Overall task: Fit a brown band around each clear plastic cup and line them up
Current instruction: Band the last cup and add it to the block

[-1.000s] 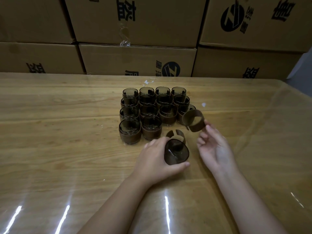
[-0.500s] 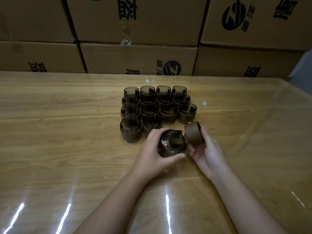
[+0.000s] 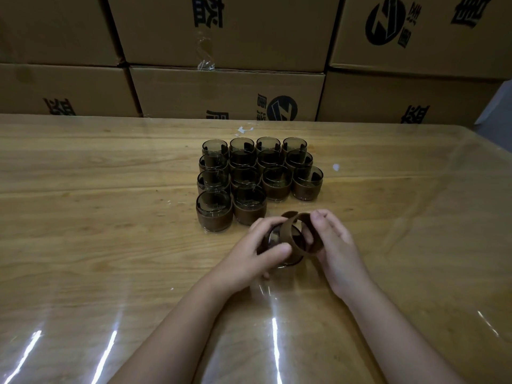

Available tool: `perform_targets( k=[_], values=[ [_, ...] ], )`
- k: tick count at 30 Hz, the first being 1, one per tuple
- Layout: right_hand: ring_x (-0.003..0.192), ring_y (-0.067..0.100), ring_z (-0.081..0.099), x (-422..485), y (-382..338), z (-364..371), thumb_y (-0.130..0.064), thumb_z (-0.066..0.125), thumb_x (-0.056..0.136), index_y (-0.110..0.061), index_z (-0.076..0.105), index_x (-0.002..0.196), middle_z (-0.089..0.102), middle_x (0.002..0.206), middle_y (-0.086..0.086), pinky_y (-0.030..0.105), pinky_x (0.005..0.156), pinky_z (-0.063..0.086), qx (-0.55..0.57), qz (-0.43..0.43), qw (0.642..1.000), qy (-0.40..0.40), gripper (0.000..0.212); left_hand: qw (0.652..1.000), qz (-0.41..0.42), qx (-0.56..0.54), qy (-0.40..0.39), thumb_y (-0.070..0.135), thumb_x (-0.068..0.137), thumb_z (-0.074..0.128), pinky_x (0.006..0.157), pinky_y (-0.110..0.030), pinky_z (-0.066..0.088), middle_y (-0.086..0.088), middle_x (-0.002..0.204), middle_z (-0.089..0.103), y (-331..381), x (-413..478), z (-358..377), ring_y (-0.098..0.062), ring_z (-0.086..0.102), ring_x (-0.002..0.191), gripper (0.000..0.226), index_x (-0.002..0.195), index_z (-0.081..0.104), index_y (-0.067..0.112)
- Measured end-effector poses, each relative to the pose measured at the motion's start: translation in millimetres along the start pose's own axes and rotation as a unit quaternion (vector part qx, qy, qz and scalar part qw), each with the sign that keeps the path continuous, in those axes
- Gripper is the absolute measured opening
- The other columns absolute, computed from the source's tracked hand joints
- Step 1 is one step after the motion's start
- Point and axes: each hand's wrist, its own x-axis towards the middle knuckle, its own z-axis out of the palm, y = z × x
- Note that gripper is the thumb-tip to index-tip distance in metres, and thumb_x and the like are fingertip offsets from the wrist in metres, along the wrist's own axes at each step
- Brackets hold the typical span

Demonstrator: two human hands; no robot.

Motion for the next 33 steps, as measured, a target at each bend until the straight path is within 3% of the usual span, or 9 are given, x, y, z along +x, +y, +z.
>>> perform_targets(
  k=[2,7,11,13,15,19,24,28,33],
  values=[
    [0.073,0.020,0.051,-2,-1,2,-0.049,0.062,0.078,-0.029,0.071,0.083,0.053,0.064,-0.006,0.036,0.072,0.047,-0.030,-0.041,0.999,-0.006,0.022,1.000,-0.015,-0.007,0.002,0.065,0.071,0.047,0.056,-0.027,0.051,-0.002,0.124,0.045,1,0,1,-0.019,0.061,0.102,0.054,0.119,0.050,0.040],
    [0.074,0.004,0.057,-9,-6,8,-0.041,0.063,0.081,-0.038,0.073,0.085,0.065,0.075,-0.013,0.019,0.070,0.049,-0.107,-0.121,0.986,-0.047,0.012,1.000,-0.020,-0.005,0.017,0.072,0.073,0.034,0.056,-0.028,0.052,0.002,0.121,0.048,2,1,4,-0.016,0.059,0.101,0.054,0.116,0.051,0.042],
    [0.098,0.018,0.062,-13,-4,11,-0.036,0.065,0.085,-0.031,0.072,0.092,0.070,0.091,-0.004,0.035,0.087,0.052,-0.175,-0.129,0.974,-0.056,0.011,0.999,-0.025,0.025,0.016,0.073,0.072,0.032,0.064,-0.030,0.053,0.005,0.123,0.047,3,1,3,-0.007,0.055,0.104,0.061,0.119,0.049,0.039],
    [0.100,0.021,0.061,-14,-3,14,-0.038,0.065,0.085,-0.031,0.071,0.092,0.069,0.095,-0.001,0.039,0.088,0.051,-0.164,-0.115,0.979,-0.039,0.012,0.999,-0.013,0.042,0.023,0.071,0.073,0.037,0.080,-0.022,0.050,0.005,0.125,0.051,2,1,3,0.001,0.052,0.110,0.060,0.120,0.051,0.038],
    [0.101,0.018,0.060,-14,-3,15,-0.038,0.063,0.083,-0.033,0.069,0.093,0.066,0.098,-0.002,0.032,0.087,0.051,-0.168,-0.118,0.978,-0.027,0.012,0.999,0.000,0.043,0.029,0.067,0.074,0.043,0.094,-0.014,0.040,0.004,0.125,0.054,0,1,2,0.003,0.048,0.117,0.055,0.120,0.052,0.037],
    [0.101,-0.008,0.056,-9,-5,12,-0.052,0.058,0.079,-0.036,0.064,0.104,0.060,0.113,-0.009,0.007,0.080,0.044,-0.193,-0.081,0.977,-0.041,0.030,0.999,-0.002,0.031,0.037,0.061,0.074,0.047,0.098,-0.019,0.039,0.002,0.123,0.056,-2,1,3,-0.001,0.050,0.116,0.047,0.114,0.053,0.039],
    [0.101,-0.012,0.058,-7,-6,6,-0.043,0.054,0.087,-0.046,0.064,0.097,0.067,0.098,-0.026,0.003,0.080,0.041,-0.244,-0.120,0.961,-0.053,0.015,0.998,0.008,0.020,0.053,0.057,0.077,0.045,0.096,-0.017,0.040,0.002,0.122,0.057,-2,1,7,-0.001,0.052,0.115,0.041,0.113,0.055,0.040],
    [0.097,-0.009,0.061,-6,-8,0,-0.052,0.051,0.079,-0.042,0.068,0.092,0.069,0.093,-0.027,0.005,0.080,0.043,-0.241,-0.155,0.957,-0.044,0.024,0.997,0.015,0.039,0.066,0.057,0.078,0.043,0.092,-0.014,0.041,0.007,0.119,0.057,0,1,12,0.001,0.052,0.113,0.036,0.111,0.054,0.046],
    [0.095,-0.007,0.063,-4,-11,-4,-0.047,0.055,0.080,-0.042,0.070,0.089,0.070,0.089,-0.025,0.006,0.079,0.045,-0.258,-0.184,0.948,-0.038,0.018,0.995,0.019,0.072,0.069,0.058,0.079,0.041,0.097,-0.029,0.043,0.009,0.116,0.056,2,1,14,-0.003,0.053,0.112,0.043,0.114,0.055,0.040]
  ],
)
